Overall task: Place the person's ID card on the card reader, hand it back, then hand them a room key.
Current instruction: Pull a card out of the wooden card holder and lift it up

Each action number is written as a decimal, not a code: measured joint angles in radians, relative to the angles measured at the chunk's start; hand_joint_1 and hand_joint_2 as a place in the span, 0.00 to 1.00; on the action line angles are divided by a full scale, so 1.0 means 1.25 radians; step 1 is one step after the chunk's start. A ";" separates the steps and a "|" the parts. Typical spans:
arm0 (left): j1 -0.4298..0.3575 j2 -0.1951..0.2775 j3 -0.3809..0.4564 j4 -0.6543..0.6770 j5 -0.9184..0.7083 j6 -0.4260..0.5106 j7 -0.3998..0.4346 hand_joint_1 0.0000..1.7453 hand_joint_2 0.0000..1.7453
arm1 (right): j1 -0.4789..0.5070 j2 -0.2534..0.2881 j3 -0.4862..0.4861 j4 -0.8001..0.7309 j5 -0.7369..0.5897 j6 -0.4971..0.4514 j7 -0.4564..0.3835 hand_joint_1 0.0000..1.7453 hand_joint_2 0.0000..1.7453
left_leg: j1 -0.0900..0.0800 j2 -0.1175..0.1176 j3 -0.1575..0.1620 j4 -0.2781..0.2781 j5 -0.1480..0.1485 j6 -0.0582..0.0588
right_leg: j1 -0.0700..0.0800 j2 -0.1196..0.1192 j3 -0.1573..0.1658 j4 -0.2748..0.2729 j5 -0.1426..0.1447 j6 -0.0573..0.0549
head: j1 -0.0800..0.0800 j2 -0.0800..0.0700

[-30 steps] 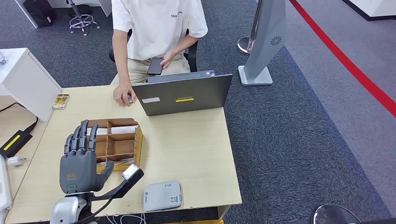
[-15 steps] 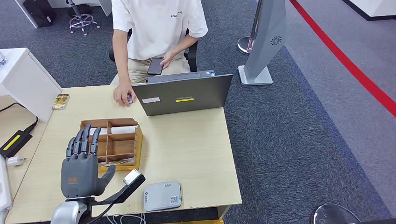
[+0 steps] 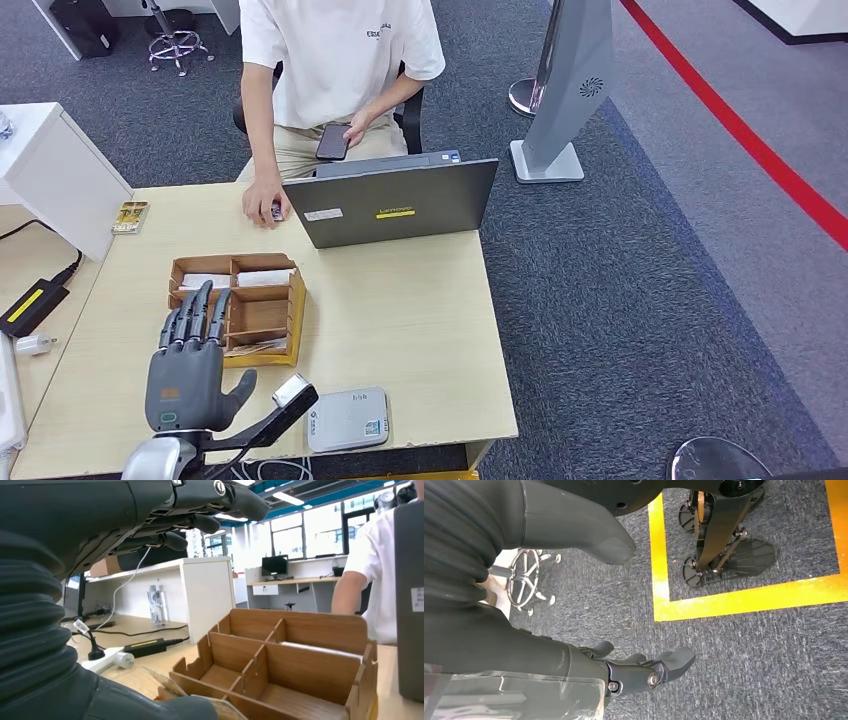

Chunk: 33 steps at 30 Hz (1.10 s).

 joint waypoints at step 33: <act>-0.045 -0.045 0.146 0.119 0.000 -0.003 0.026 0.00 1.00 | 0.000 0.000 0.000 -0.004 0.040 0.003 0.005 0.00 1.00 | 0.000 0.000 0.000 0.000 0.000 0.000 | 0.000 0.000 0.000 0.000 0.000 0.000 | 0.000 0.000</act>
